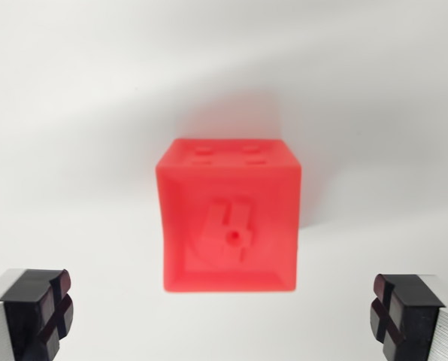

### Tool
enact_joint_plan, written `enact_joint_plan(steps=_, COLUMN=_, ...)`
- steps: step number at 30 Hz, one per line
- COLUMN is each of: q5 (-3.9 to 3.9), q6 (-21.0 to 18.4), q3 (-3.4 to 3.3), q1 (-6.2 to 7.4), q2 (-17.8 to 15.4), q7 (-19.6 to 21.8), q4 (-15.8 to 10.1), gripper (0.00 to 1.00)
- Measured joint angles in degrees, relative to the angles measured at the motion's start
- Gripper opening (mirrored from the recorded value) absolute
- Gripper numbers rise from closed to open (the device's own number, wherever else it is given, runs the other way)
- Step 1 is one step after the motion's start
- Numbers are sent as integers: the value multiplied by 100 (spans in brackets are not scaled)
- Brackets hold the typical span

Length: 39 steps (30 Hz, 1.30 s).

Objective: Destack cube

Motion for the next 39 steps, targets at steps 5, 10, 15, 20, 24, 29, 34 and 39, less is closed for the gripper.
enact_joint_plan(steps=5, q5=86, q6=-271, q3=23, q1=-6, q2=-299, q7=-60, q4=-16, gripper=100)
enact_joint_plan(steps=10, q5=170, q6=-558, q3=33, q1=-6, q2=-591, q7=-119, q4=-17, gripper=100)
enact_joint_plan(steps=15, q5=243, q6=-843, q3=38, q1=-6, q2=-866, q7=-169, q4=-9, gripper=100)
enact_joint_plan(steps=20, q5=299, q6=-1151, q3=40, q1=-3, q2=-1138, q7=-214, q4=31, gripper=100)
enact_joint_plan(steps=24, q5=339, q6=-1403, q3=40, q1=2, q2=-1338, q7=-239, q4=85, gripper=100)
enact_joint_plan(steps=29, q5=379, q6=-1688, q3=40, q1=4, q2=-1541, q7=-265, q4=166, gripper=100)
enact_joint_plan(steps=34, q5=410, q6=-1990, q3=40, q1=5, q2=-1747, q7=-290, q4=268, gripper=100)
enact_joint_plan(steps=39, q5=434, q6=-2253, q3=40, q1=5, q2=-1903, q7=-309, q4=370, gripper=100)
